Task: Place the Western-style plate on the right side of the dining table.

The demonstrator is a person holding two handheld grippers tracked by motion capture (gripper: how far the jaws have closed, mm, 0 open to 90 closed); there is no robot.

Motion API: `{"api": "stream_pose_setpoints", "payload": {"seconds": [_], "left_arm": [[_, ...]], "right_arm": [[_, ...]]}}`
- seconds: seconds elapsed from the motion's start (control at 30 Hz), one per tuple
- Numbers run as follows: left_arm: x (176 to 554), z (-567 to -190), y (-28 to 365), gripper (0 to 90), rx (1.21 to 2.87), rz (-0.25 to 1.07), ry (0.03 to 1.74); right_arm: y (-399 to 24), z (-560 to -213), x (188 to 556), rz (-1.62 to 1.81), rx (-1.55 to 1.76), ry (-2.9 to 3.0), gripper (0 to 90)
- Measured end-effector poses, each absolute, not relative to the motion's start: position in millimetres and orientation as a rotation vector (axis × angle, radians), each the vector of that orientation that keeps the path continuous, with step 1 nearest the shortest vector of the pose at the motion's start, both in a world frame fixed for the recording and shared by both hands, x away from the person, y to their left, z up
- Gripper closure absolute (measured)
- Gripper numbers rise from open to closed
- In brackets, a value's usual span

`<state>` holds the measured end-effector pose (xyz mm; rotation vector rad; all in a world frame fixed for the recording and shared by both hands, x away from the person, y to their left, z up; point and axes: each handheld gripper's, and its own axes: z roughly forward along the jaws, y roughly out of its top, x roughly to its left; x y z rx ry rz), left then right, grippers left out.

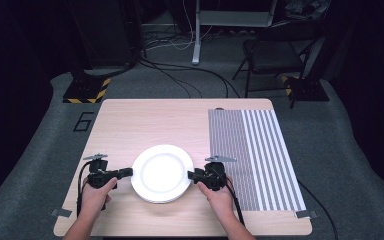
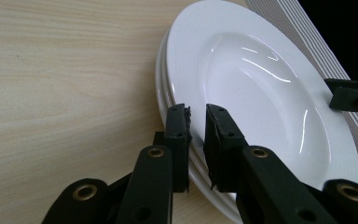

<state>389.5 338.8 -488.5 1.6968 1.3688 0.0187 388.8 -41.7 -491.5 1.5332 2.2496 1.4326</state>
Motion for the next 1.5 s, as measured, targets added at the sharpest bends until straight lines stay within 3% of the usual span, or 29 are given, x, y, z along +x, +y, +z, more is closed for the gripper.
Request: {"api": "stream_pose_setpoints", "payload": {"seconds": [1.5], "left_arm": [[388.1,-490.2,330.1,79.3,1.705,-0.015,1.341]], "right_arm": [[-46.5,-486.5,385.4,1.491,1.595,2.196,63.3]]}}
